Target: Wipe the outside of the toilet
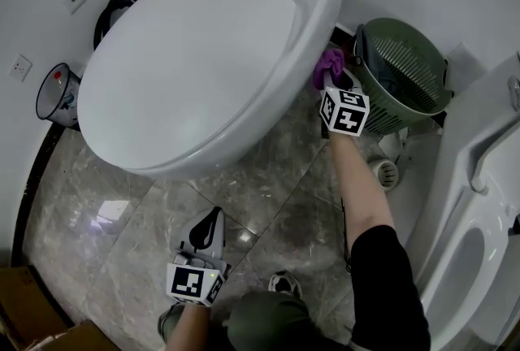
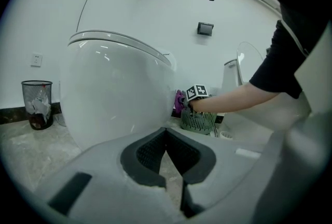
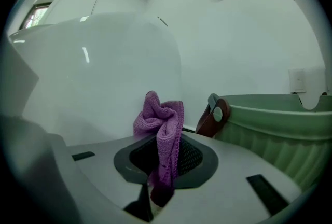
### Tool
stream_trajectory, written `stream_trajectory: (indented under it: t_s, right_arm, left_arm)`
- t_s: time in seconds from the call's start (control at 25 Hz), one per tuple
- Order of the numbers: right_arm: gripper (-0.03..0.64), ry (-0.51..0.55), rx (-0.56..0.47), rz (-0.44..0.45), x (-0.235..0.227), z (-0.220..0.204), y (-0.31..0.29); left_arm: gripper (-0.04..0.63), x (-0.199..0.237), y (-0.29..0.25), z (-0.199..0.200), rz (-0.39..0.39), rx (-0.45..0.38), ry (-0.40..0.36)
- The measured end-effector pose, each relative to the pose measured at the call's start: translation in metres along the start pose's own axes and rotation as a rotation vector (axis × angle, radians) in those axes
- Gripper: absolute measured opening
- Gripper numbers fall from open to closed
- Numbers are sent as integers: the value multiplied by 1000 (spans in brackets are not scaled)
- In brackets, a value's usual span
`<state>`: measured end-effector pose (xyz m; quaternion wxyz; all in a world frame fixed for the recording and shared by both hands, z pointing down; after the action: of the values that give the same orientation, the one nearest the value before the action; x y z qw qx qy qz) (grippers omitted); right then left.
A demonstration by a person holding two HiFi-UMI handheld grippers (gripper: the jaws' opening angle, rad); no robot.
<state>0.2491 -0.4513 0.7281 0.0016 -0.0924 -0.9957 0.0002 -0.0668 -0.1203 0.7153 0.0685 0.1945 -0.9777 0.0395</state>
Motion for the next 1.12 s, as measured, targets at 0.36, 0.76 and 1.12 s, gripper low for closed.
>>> stream_trajectory:
  t_s: [0.36, 0.76, 1.12]
  right_arm:
    - [64, -31, -102, 101, 25, 3, 78]
    - [64, 4, -183, 429, 130, -5, 222]
    - [64, -21, -104, 658, 247, -60, 241]
  left_arm:
    - [2, 10, 11, 9, 15, -44, -10]
    - [1, 16, 40, 5, 32, -65, -8]
    - [2, 25, 66, -1, 71, -38, -12]
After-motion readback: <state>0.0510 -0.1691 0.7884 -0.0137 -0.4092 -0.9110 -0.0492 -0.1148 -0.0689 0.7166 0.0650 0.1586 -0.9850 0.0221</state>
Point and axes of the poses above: the fingertips, and each gripper's own axes: y backward along the fingers, x to its left, z out of its top, the point moved 10 cm from there along y, backward along the fingers, and after that the axes turned 14 degrees about -x, right-handed, at the moved point
